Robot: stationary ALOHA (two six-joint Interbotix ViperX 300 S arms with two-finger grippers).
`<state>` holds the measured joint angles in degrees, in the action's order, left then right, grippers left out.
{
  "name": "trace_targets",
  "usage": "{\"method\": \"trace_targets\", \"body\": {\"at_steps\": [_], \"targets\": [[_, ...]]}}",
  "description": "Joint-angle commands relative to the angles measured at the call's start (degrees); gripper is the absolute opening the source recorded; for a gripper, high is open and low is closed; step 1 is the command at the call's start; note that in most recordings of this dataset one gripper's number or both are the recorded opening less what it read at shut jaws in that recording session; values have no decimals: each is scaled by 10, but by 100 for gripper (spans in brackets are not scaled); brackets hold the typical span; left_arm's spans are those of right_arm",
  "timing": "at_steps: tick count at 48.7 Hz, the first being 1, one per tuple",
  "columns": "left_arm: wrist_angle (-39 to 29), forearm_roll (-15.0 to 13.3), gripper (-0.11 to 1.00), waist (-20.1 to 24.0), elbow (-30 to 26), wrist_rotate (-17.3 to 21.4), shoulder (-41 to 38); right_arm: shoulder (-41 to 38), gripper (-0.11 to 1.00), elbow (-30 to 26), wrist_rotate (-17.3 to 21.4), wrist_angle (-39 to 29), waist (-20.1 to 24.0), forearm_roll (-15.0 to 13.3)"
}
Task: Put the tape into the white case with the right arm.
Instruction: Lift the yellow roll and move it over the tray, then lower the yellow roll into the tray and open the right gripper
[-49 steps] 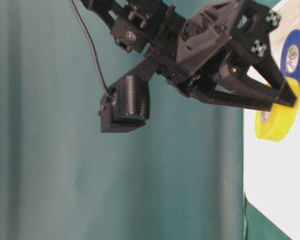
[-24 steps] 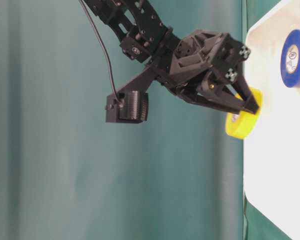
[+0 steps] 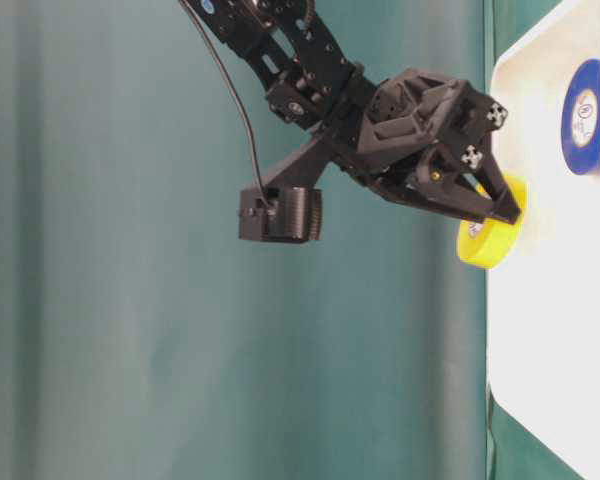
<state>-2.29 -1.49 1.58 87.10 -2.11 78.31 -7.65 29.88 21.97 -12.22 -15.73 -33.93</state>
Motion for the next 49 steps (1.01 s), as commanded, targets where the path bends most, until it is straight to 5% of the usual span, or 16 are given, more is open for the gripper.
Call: {"method": "trace_targets", "body": {"at_steps": [1,5,15,19,33,49], "targets": [[3,0,0,2,-6,1,-5,6,2,-6,7,4,-1,-2],[3,0,0,2,-7,1,-5,4,13,-6,11,3,-3,-2],[3,0,0,2,-7,1,-5,4,69,3,11,5,-8,-2],[4,0,0,2,-7,1,-5,4,61,6,11,6,-8,-2],[3,0,0,2,-6,1,-5,29,61,35,12,3,-7,-2],[3,0,0,2,-6,1,-5,135,61,141,19,6,-7,-1]]}}
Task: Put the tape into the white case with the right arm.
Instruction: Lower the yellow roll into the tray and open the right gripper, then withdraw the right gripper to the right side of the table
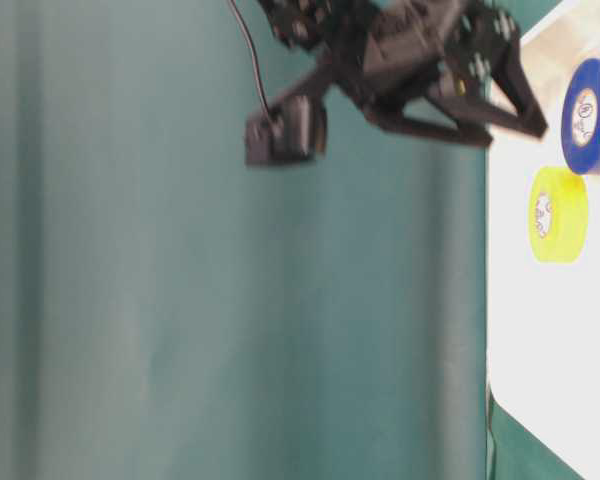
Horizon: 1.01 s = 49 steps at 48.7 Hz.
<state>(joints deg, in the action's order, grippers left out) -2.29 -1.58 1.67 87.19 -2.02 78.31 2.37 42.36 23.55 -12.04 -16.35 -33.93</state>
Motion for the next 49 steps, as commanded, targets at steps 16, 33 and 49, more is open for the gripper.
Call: {"method": "trace_targets", "body": {"at_steps": [16,33,49], "targets": [[3,1,0,2,-8,0,-4,137,61,128,54,2,-1,-1],[3,1,0,4,-8,0,-4,263,60,224,108,0,-1,-1],[3,0,0,11,-9,0,-4,280,59,242,115,4,4,-1]]}}
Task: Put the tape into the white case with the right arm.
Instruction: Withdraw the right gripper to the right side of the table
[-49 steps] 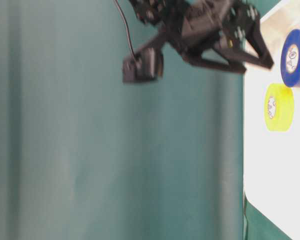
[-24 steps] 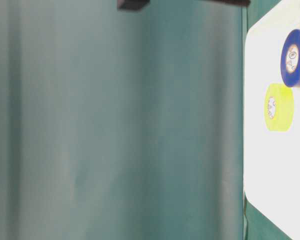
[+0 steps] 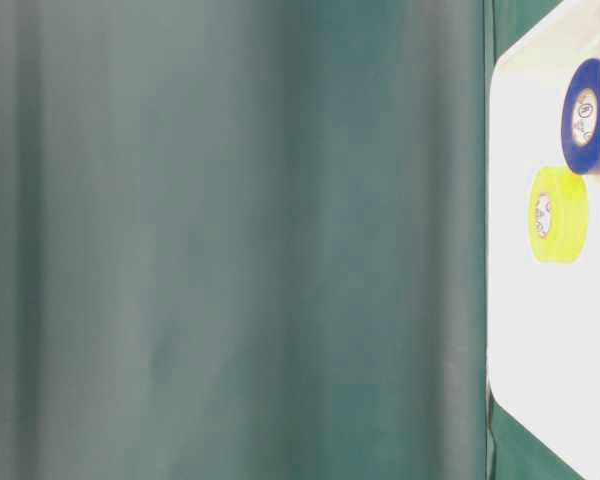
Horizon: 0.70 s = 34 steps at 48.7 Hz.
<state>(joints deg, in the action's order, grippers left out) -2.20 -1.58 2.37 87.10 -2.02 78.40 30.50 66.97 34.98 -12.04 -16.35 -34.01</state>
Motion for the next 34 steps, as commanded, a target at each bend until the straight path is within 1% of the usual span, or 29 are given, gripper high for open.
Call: {"method": "trace_targets", "body": {"at_steps": [1,3,8,18,27,34], "targets": [[2,1,0,4,-8,0,-5,-1,59,-4,1,5,5,1],[2,1,0,4,-8,0,-5,-1,59,-4,2,7,9,0],[2,1,0,4,-7,0,-5,-1,59,-3,2,8,33,1],[2,1,0,4,-8,0,-4,0,59,0,4,8,101,0],[2,1,0,4,-7,0,-5,8,59,6,4,8,152,10],[2,1,0,4,-7,0,-5,18,59,14,4,7,191,11]]}}
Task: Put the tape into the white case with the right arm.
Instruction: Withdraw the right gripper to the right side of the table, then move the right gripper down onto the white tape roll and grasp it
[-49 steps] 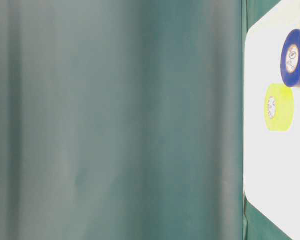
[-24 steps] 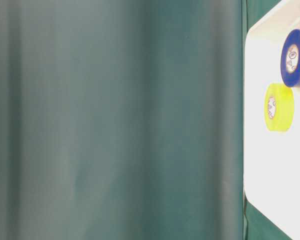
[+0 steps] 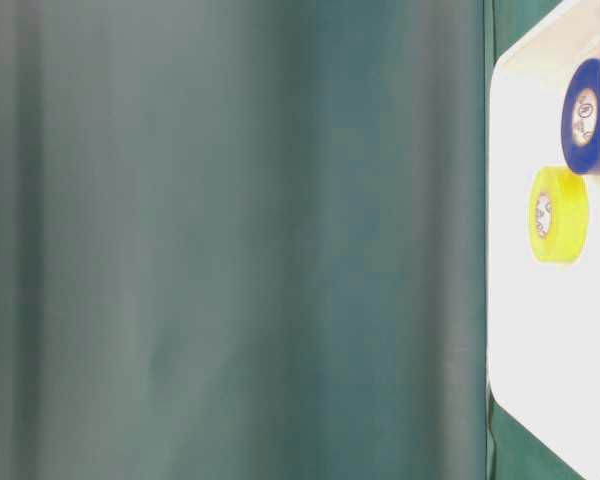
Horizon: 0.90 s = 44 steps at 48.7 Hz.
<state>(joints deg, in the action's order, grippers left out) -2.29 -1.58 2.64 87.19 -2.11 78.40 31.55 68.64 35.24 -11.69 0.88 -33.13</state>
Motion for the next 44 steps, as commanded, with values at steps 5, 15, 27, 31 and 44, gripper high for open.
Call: {"method": "trace_targets", "body": {"at_steps": [5,15,27,31,44], "targets": [[3,1,0,2,-8,1,-5,11,59,1,2,2,36,8],[3,1,0,3,-8,1,-5,11,59,4,1,1,43,18],[3,1,0,3,-8,1,-5,4,59,2,1,4,44,18],[3,0,0,3,-8,1,-4,-6,59,-5,1,6,44,18],[4,1,0,3,-8,1,-5,-76,59,-58,-3,16,44,14]]}}
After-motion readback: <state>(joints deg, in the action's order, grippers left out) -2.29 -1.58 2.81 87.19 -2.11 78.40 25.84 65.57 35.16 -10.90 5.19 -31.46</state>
